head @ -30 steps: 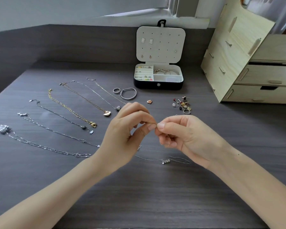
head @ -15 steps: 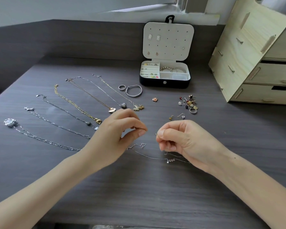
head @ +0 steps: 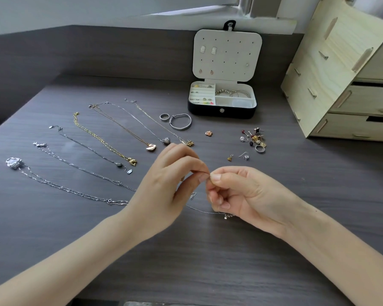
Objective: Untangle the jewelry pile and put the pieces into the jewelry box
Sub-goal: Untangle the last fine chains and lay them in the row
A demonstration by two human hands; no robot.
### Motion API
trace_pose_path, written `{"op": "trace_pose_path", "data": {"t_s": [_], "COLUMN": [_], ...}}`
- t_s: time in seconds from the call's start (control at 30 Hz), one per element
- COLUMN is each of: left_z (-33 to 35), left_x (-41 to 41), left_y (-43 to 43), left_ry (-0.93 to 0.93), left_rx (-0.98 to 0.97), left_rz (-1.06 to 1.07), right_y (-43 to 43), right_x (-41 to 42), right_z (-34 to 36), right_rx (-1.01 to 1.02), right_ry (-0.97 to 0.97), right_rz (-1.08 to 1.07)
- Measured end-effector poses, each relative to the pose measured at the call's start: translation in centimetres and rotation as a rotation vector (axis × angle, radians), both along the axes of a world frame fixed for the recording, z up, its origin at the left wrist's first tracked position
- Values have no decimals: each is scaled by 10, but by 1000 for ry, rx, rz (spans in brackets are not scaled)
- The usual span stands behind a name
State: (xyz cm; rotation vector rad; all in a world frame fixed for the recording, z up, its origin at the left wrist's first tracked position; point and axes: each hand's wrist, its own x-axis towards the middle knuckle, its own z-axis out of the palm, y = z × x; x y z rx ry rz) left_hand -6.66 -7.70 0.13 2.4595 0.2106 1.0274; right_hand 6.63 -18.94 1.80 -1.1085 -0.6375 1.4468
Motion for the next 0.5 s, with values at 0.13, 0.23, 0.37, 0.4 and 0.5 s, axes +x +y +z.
{"op": "trace_pose_path", "data": {"t_s": [0.13,0.23,0.37,0.4,0.5], "left_z": [1,4,6,5,3], "left_x": [2,4,7,8,11], "left_y": [0,1,1,0,-3], "left_ry": [6,26,43,41,18], "left_rx": [81,146,170,173,180], "left_rz": [-5,-9,8,19,52], "right_y": [-1,-2,-3,-3,-3], "right_x": [1,2,4,4,3], "right_z": [-1,0,2,3,4], "right_rx": [24,18,14,10,-3], "right_ry": [-111,-139,-170,-176,-191], "right_rz": [31,23,1,-16,-65]}}
